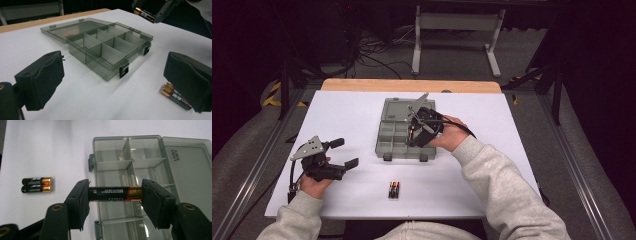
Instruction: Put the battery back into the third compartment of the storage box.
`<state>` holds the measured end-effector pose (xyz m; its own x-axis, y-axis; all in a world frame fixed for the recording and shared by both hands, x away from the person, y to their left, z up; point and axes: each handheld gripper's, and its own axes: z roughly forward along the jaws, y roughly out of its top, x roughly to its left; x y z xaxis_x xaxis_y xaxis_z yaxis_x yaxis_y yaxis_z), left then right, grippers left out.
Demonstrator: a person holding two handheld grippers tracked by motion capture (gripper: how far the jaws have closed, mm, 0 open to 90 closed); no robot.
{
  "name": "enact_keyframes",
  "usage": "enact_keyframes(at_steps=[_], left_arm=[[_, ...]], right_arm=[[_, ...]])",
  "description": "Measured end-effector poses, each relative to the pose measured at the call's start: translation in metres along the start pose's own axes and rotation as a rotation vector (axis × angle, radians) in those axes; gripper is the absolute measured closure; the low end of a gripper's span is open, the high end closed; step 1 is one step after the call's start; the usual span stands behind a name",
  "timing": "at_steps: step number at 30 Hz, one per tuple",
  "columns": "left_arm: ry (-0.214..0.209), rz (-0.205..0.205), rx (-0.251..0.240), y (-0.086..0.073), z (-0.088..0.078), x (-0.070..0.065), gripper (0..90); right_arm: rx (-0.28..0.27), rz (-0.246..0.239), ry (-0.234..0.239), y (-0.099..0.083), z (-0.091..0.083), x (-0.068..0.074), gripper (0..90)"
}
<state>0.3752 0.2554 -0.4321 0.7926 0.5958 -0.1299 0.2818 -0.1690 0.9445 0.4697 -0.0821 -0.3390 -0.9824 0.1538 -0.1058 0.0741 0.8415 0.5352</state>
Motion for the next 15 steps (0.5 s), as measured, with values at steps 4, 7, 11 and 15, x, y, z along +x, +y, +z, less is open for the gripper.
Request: enact_keyframes(at_steps=[4,7,11,15], left_arm=[[0.001,0.000,0.001,0.000,0.000,0.000,3.5],[0.002,0.000,0.003,0.000,0.000,0.000,3.5],[0.003,0.004,0.011,0.000,0.000,0.000,4.3],[0.000,0.007,0.011,0.000,0.000,0.001,5.4]], right_arm=[[0.005,-0.004,-0.010,0.003,-0.002,-0.007,41.1],[-0.004,0.006,-0.019,0.005,-0.004,-0.014,41.2],[0.004,-0.003,-0.021,0.007,-0.002,-0.023,41.1],[0.009,-0.001,-0.017,0.006,0.001,-0.034,41.1]])
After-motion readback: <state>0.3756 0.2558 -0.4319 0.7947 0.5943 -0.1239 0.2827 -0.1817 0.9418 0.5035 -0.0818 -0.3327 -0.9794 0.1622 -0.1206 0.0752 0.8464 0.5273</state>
